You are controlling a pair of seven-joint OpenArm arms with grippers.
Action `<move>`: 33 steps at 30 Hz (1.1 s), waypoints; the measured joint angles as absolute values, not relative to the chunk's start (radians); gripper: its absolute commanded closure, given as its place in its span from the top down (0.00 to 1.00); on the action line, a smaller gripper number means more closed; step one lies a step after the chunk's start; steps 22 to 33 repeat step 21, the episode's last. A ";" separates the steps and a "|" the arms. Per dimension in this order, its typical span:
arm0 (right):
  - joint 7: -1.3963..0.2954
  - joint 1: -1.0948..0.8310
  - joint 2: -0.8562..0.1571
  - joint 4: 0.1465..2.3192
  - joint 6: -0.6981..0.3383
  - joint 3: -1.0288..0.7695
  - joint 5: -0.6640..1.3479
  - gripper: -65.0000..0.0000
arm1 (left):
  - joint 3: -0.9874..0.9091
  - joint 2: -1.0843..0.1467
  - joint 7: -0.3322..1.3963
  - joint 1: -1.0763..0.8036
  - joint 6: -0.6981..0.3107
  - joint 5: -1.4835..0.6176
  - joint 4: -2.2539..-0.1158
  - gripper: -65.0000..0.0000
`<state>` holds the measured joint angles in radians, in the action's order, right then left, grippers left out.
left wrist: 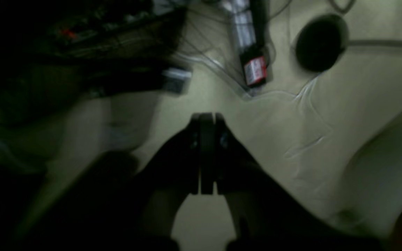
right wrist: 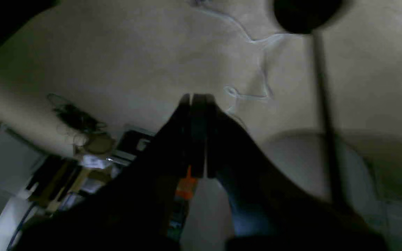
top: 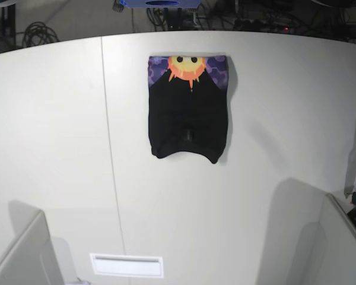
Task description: Fold the T-shirt properly
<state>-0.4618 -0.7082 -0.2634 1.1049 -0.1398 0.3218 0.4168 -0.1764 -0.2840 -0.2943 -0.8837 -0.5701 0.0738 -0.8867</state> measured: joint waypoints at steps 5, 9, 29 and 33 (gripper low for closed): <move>-0.287 -0.461 -0.165 0.625 -0.133 0.368 0.414 0.00 | -0.168 -0.161 -0.411 -0.541 -0.580 0.229 -0.361 0.00; 0.078 -0.353 -0.102 0.276 -0.125 0.440 0.410 0.00 | -0.172 -0.181 -0.498 -0.305 -0.476 0.399 -0.004 0.00; 0.289 -0.234 -0.045 0.055 -0.123 0.486 0.418 0.00 | -0.175 -0.126 -0.364 -0.183 -0.253 0.573 -0.017 0.00; 0.289 -0.234 -0.045 0.055 -0.123 0.486 0.418 0.00 | -0.175 -0.126 -0.364 -0.183 -0.253 0.573 -0.017 0.00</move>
